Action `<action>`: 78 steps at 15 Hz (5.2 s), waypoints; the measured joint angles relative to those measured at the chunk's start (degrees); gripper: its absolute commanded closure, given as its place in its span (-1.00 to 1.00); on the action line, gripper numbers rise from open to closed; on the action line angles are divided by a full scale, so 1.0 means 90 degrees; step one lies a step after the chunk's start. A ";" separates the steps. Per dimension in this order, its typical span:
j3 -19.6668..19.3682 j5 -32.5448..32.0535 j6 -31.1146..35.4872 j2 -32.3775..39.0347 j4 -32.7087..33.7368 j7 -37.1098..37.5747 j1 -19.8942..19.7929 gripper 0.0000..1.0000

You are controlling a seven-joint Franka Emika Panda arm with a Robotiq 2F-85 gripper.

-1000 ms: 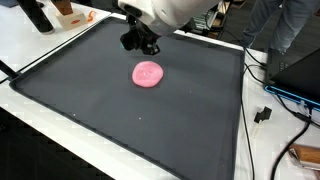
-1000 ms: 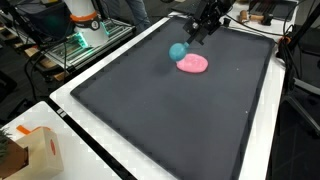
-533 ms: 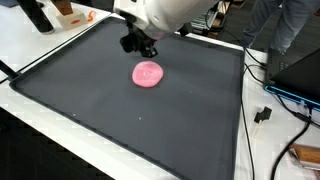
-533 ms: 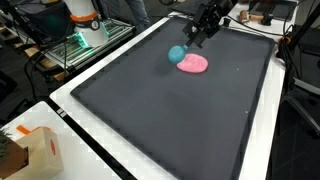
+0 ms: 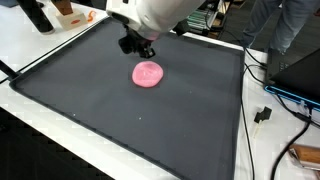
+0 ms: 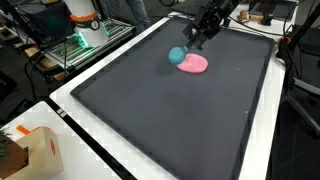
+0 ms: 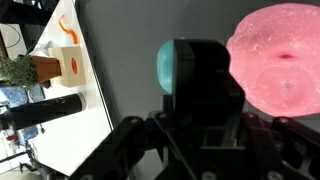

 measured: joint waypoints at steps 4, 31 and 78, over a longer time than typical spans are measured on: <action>-0.0005 0.0132 0.0004 0.0004 0.0094 -0.0226 -0.0082 0.50; 0.0001 0.2438 0.0539 -0.0994 0.0300 -0.2292 -0.0878 0.50; 0.0591 0.6921 0.0623 -0.0413 0.0117 -0.7210 -0.2819 0.50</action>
